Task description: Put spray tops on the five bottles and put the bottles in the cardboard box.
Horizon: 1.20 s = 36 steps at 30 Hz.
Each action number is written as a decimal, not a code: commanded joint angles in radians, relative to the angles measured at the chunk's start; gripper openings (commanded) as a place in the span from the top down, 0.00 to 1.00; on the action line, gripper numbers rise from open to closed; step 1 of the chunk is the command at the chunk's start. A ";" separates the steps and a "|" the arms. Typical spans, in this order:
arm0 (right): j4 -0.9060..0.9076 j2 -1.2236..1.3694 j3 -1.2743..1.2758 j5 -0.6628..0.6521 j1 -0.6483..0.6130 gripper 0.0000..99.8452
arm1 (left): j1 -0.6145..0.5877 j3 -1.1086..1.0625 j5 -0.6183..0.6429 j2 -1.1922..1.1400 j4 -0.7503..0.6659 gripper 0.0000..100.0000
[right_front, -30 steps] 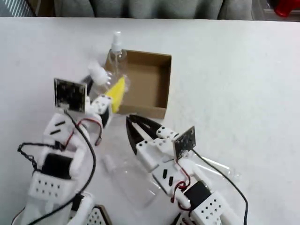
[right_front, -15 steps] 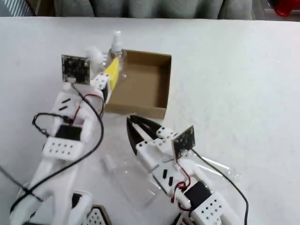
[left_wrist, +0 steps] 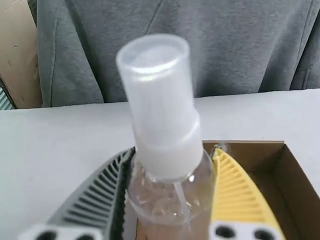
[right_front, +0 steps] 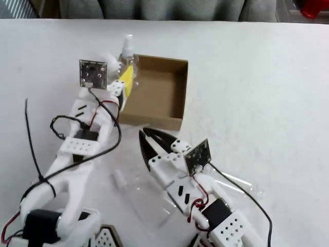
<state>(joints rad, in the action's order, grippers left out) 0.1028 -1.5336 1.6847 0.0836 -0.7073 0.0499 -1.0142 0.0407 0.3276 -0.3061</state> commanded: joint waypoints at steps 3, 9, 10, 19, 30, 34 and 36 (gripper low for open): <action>0.004 -0.013 0.011 -0.011 0.008 0.98 | -0.005 0.104 -0.014 -0.073 -0.054 0.98; 0.004 -0.013 0.011 -0.011 0.004 0.98 | -0.010 0.190 -0.014 -0.206 -0.041 0.98; 0.004 -0.013 0.011 -0.011 0.004 0.98 | -0.010 0.207 -0.014 -0.225 -0.031 0.98; 0.004 -0.013 0.011 -0.011 0.004 0.98 | -0.002 0.281 -0.014 -0.298 0.029 0.98; 0.004 -0.013 0.011 -0.011 0.004 0.98 | 0.015 0.284 -0.014 -0.351 0.026 0.98; 0.005 -0.013 0.011 -0.011 0.004 0.98 | 0.016 0.284 -0.014 -0.352 0.028 0.98; 0.007 -0.013 0.011 -0.011 0.004 0.98 | 0.024 0.284 -0.014 -0.352 0.028 0.98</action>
<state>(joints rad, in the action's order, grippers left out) 0.1028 -1.5336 1.6847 0.0836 -0.7073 0.0499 -0.7963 0.0407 -0.0361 -0.2770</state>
